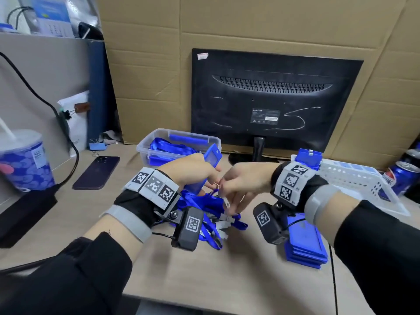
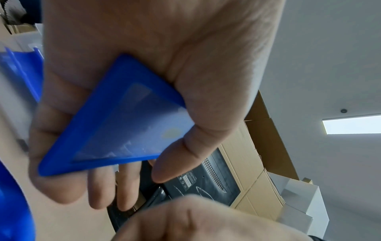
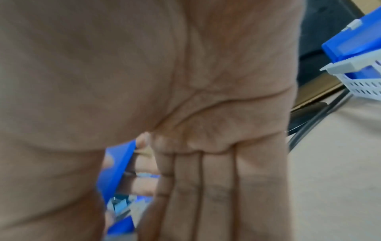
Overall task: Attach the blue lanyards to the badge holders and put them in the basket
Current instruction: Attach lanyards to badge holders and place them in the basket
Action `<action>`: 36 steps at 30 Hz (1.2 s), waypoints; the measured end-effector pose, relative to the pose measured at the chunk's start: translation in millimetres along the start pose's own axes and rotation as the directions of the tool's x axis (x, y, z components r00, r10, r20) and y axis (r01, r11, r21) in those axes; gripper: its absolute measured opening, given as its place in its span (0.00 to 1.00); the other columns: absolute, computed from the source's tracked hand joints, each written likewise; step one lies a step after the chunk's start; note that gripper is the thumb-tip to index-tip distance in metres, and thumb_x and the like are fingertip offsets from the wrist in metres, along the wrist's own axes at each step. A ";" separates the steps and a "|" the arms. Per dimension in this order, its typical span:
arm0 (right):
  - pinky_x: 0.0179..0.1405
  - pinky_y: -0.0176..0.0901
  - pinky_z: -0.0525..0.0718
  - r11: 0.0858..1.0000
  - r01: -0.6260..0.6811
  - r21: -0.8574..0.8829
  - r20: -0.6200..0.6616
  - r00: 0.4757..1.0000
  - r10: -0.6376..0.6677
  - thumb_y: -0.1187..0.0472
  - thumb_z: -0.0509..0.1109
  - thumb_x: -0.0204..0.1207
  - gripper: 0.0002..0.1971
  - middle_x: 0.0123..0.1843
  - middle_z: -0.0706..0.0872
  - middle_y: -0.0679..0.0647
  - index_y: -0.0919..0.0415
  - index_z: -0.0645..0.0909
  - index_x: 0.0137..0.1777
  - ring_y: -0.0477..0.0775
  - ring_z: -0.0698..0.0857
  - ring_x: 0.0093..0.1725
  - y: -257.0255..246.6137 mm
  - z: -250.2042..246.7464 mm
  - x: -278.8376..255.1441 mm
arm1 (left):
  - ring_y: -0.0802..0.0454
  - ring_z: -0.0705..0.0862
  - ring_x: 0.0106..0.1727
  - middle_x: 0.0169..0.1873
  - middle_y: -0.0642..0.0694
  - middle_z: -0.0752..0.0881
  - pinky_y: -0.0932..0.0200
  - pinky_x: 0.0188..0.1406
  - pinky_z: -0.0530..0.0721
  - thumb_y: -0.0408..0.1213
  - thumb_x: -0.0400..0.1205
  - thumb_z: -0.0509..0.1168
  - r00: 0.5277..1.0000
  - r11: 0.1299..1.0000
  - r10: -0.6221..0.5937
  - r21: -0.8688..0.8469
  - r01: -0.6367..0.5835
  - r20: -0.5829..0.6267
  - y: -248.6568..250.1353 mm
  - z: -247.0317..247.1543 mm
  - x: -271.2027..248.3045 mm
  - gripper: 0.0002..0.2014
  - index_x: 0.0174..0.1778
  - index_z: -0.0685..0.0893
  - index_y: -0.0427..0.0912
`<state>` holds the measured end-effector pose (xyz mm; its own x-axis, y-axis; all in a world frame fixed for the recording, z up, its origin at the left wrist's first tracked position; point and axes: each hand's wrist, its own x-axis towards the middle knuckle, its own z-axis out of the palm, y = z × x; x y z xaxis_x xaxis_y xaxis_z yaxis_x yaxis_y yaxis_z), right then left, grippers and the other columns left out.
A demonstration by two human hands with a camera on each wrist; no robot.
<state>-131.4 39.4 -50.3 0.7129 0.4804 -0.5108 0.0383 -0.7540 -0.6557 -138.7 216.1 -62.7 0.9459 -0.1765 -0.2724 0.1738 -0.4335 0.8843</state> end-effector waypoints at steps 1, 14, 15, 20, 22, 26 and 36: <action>0.49 0.53 0.95 0.996 0.065 0.053 -0.075 0.995 -0.061 0.65 0.68 0.83 0.07 0.43 0.90 0.65 0.66 0.84 0.44 0.63 0.95 0.44 -1.6 -5.9 -4.7 | 0.44 0.93 0.52 0.50 0.39 0.94 0.50 0.46 0.86 0.24 0.79 0.67 1.000 1.000 0.015 0.004 -0.015 0.007 2.2 1.3 -0.6 0.13 0.58 0.88 0.34; 0.72 0.54 0.87 0.602 0.775 0.193 -0.887 0.400 -0.231 0.52 0.59 0.93 0.06 0.69 0.88 0.45 0.54 0.71 0.57 0.47 0.88 0.69 -21.2 -59.5 -21.5 | 0.51 0.89 0.31 0.42 0.36 0.89 0.55 0.32 0.82 0.26 0.81 0.71 0.992 0.998 0.020 -0.055 -0.027 -0.127 8.1 2.3 5.9 0.12 0.60 0.83 0.30; 0.75 0.51 0.83 0.639 0.759 0.125 -0.903 0.354 -0.244 0.51 0.62 0.92 0.06 0.69 0.87 0.41 0.52 0.73 0.56 0.42 0.86 0.68 -20.1 -61.4 -20.8 | 0.50 0.88 0.32 0.42 0.35 0.89 0.55 0.32 0.81 0.26 0.82 0.71 0.993 0.998 0.015 -0.064 -0.023 -0.121 8.5 2.6 5.3 0.12 0.60 0.84 0.31; 0.49 0.34 0.82 0.676 0.735 0.057 -0.911 0.316 -0.266 0.56 0.76 0.84 0.08 0.38 0.86 0.43 0.58 0.82 0.47 0.38 0.82 0.37 -14.9 -57.4 -23.2 | 0.42 0.83 0.44 0.55 0.32 0.88 0.51 0.41 0.85 0.23 0.81 0.67 0.976 0.986 0.039 -0.149 -0.072 -0.212 10.9 3.1 2.7 0.14 0.55 0.86 0.46; 0.45 0.34 0.82 0.715 0.698 0.042 -0.901 0.336 -0.274 0.54 0.81 0.80 0.10 0.36 0.88 0.47 0.59 0.86 0.46 0.43 0.83 0.37 -9.5 -54.7 -23.2 | 0.44 0.87 0.45 0.53 0.35 0.88 0.48 0.45 0.87 0.23 0.82 0.67 0.969 0.967 0.072 -0.222 -0.125 -0.234 13.3 2.1 1.8 0.13 0.55 0.85 0.46; 0.36 0.39 0.82 0.729 0.640 0.242 -0.777 0.578 -0.249 0.63 0.82 0.79 0.08 0.35 0.88 0.55 0.63 0.85 0.48 0.48 0.81 0.30 -0.8 -49.4 -17.7 | 0.45 0.90 0.41 0.42 0.39 0.87 0.54 0.34 0.79 0.26 0.81 0.75 0.958 0.892 0.191 -0.369 -0.261 -0.216 20.3 4.9 -1.6 0.16 0.63 0.83 0.39; 0.45 0.43 0.94 0.634 0.572 0.521 -0.649 0.748 -0.140 0.74 0.74 0.83 0.22 0.49 0.92 0.72 0.65 0.73 0.73 0.58 0.95 0.40 6.6 -40.2 -19.2 | 0.53 0.91 0.47 0.45 0.47 0.92 0.55 0.46 0.89 0.23 0.75 0.78 0.897 0.885 0.316 -0.244 -0.395 -0.308 25.7 8.5 -2.2 0.20 0.58 0.86 0.47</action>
<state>-116.6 7.2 -22.5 0.9822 0.1741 0.0711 0.0669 0.0301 -0.9973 -138.7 197.9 -42.6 0.9882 -0.0230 0.1516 -0.1531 -0.0981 0.9833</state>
